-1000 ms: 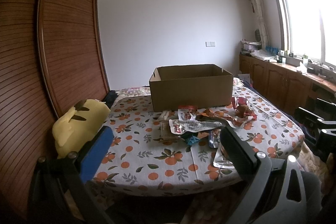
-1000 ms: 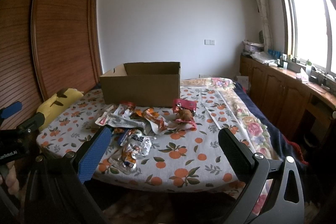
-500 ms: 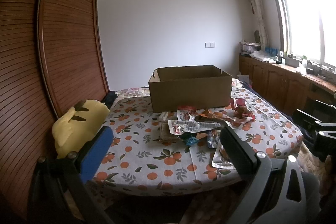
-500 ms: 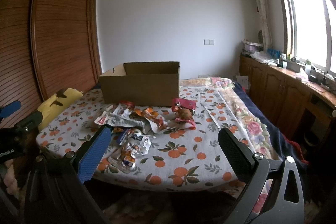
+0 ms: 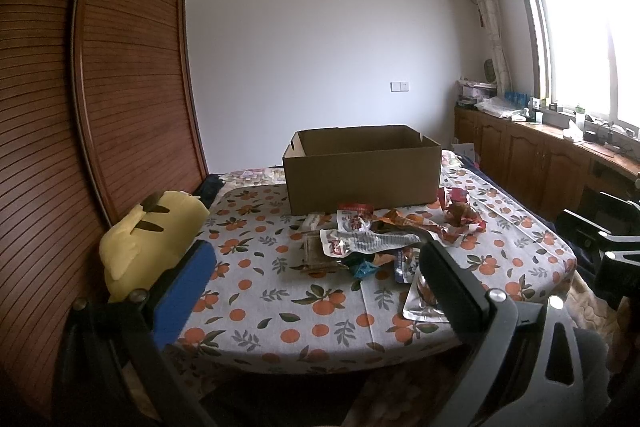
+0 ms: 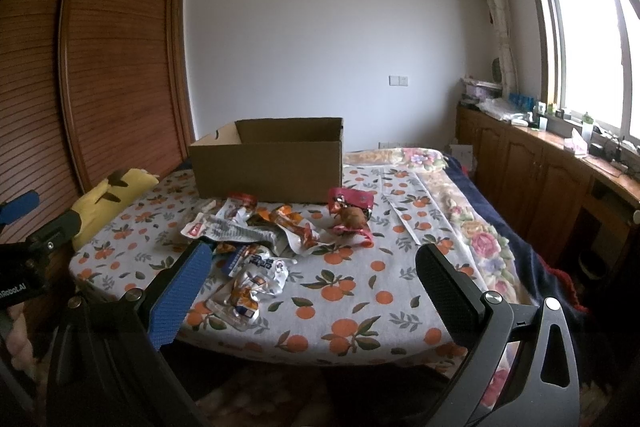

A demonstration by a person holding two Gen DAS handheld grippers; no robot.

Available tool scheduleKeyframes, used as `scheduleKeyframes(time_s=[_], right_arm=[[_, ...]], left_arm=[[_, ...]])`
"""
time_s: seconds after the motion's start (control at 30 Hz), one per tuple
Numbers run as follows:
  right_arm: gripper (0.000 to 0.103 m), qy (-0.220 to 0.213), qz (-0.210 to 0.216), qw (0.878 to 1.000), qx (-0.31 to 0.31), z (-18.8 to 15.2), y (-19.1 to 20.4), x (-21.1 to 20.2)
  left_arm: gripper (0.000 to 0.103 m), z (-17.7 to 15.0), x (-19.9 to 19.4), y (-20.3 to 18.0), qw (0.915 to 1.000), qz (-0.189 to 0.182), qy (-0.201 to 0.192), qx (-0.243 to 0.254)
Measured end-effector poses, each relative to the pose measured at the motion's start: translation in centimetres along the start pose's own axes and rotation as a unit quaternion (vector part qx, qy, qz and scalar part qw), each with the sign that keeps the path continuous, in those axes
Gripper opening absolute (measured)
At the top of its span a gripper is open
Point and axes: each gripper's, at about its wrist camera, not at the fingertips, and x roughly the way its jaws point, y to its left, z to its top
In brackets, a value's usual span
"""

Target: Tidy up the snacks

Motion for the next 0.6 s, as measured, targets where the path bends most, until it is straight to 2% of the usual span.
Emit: scheduleKeyframes(time_s=[0.6], right_arm=[[0.103, 0.006, 0.000, 1.000, -0.003, -0.64, 0.07, 0.70]], left_arm=[[0.103, 0.56, -0.03, -0.60, 0.9999, -0.006, 0.009, 0.002]])
